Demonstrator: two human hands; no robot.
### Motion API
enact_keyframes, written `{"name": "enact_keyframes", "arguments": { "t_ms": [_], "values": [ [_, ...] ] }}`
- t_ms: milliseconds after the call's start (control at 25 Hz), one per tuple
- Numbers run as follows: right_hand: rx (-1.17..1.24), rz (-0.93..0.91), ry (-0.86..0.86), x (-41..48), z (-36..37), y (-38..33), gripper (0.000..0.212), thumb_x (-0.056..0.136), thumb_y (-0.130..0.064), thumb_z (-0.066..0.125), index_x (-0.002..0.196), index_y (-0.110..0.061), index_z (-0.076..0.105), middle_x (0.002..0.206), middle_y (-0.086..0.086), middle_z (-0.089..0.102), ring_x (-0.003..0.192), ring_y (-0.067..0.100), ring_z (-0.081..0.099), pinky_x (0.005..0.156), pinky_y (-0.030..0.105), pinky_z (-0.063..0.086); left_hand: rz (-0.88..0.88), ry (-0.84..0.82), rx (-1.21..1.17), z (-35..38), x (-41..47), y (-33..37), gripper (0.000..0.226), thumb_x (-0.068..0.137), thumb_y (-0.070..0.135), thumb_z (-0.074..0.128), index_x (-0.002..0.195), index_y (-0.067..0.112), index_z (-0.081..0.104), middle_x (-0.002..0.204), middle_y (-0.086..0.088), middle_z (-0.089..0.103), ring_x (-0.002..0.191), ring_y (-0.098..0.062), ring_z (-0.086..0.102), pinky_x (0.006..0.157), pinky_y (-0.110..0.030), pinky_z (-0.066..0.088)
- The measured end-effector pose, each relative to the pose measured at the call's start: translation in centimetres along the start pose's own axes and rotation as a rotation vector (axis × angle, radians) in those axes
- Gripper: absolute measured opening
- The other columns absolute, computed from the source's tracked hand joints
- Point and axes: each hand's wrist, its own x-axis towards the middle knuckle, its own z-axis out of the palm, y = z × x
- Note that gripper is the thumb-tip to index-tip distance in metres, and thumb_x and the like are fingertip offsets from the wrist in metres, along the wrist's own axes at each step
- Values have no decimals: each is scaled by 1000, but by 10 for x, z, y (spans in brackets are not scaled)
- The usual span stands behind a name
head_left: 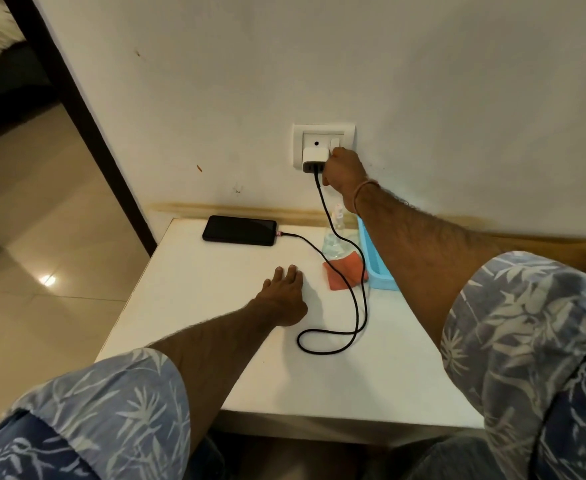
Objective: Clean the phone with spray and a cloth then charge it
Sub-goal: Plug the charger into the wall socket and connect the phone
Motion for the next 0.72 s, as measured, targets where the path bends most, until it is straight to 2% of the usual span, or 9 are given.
{"name": "enact_keyframes", "arguments": {
  "t_ms": [160, 440, 600, 720],
  "values": [
    [1, 4, 18, 0, 4, 1, 34, 87, 3, 48, 119, -1, 57, 121, 18, 60, 112, 33, 55, 93, 36, 47, 4, 4, 1, 2, 3, -3, 79, 97, 18, 44, 158, 12, -6, 166, -7, -15, 152, -31, -17, 122, -46, -1],
    [-3, -9, 38, -1, 9, 2, 32, 90, 0, 46, 120, -3, 56, 121, 18, 60, 112, 34, 56, 96, 41, 49, 10, 10, 3, 2, 0, -2, 78, 98, 17, 43, 158, 12, -6, 167, -6, -15, 152, -31, -17, 122, -46, -1],
    [75, -7, 13, -1, 11, 5, 41, 88, 6, 46, 126, -6, 55, 124, 16, 59, 116, 33, 54, 99, 39, 47, 7, 9, 3, 0, -2, -1, 78, 99, 17, 44, 158, 11, -6, 167, -7, -15, 152, -31, -17, 122, -47, -1],
    [114, -13, 16, -1, 14, 9, 45, 89, 8, 44, 129, -9, 54, 126, 15, 59, 118, 32, 53, 102, 45, 46, 11, 8, 4, 1, -3, -1, 78, 99, 18, 44, 158, 11, -7, 166, -7, -15, 152, -31, -17, 122, -46, -2]
  ]
}}
